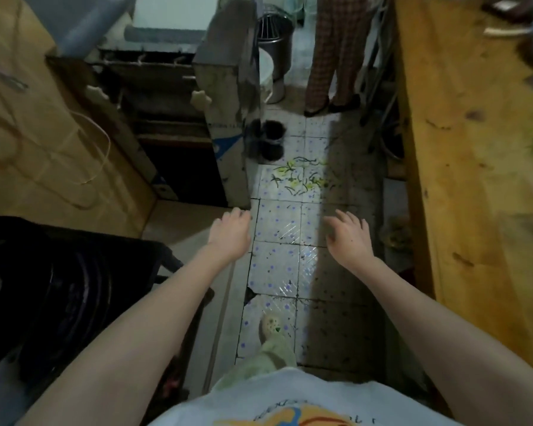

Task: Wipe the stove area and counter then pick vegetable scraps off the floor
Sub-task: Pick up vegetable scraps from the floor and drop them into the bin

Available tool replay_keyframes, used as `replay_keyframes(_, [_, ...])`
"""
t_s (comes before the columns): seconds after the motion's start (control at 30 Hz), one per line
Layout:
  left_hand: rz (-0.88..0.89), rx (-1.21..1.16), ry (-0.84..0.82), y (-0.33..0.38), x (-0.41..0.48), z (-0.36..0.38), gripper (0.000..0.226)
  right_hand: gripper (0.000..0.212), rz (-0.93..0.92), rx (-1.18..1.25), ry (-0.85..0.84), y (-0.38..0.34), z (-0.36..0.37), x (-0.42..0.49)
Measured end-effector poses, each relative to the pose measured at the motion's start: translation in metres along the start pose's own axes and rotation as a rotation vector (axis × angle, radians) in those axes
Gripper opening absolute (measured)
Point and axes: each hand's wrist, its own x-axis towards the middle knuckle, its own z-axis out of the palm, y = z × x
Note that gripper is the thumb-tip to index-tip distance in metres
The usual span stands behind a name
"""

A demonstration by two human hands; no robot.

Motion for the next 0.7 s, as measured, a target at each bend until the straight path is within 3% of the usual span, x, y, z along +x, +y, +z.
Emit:
replay_keyframes(0.4, [0.119, -0.013, 0.109, 0.009, 0.163, -0.05, 0.036, 0.043, 0.117, 0.024, 0.066, 0.024, -0.033, 0.1])
replay_keyframes(0.7, [0.126, -0.058, 0.049, 0.01, 0.25, -0.051, 0.04, 0.044, 0.113, 0.022, 0.038, 0.043, -0.049, 0.199])
